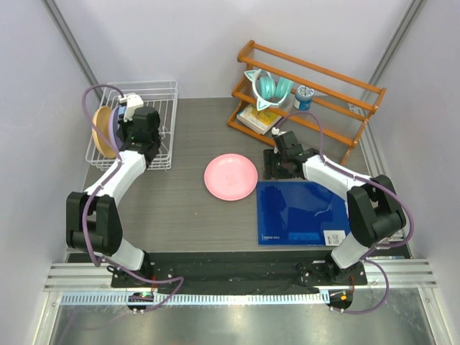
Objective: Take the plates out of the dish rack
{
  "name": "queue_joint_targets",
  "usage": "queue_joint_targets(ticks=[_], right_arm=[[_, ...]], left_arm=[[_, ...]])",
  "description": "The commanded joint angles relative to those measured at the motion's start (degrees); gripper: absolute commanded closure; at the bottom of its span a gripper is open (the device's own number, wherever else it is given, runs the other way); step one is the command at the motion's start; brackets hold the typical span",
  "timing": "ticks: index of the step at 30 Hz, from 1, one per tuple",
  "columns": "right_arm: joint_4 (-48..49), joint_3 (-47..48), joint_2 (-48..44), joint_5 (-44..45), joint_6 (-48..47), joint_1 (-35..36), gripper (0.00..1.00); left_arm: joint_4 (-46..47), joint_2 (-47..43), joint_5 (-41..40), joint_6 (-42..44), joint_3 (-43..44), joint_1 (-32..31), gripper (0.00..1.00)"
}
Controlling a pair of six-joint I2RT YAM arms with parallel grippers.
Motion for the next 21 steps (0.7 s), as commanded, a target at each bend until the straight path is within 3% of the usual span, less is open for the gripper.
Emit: queue_joint_targets(ticks=[1,8,13,16,17,21], right_arm=[[0.4,0.0,-2.3,0.2,-0.2,0.3,0.37],[0.2,-0.6,-7.6,-0.1,-0.1,0.3,0.37],[0.6,-0.2,-10.6,-4.1,0.7,0.3,0.36],[2.9,0.2,-12.1,-8.1,2.1,0.5,0.36],[3.7,0.2,-12.6,-9.1,3.0,0.7,0.36],[12.1,-0.9,-14.0,-14.3,6.5,1.3,0.36]], left_arm=[[6.7,-3.5,-7.2,6.4,1.5,-3.5,1.00],[4.7,-10.3,-8.7,7.3,0.7,-6.3,1.00],[-8.2,-13.8,-6.7,0.4,3.4,-7.2,1.00],[-16.4,-17.1,5.3,-9.0,3.6,-7.9,1.00],[-16.9,-19.3,12.6,-10.6,2.8,-8.1,1.00],[-19.6,-21.5,29.4,-20.6,0.1,-8.5,1.00]])
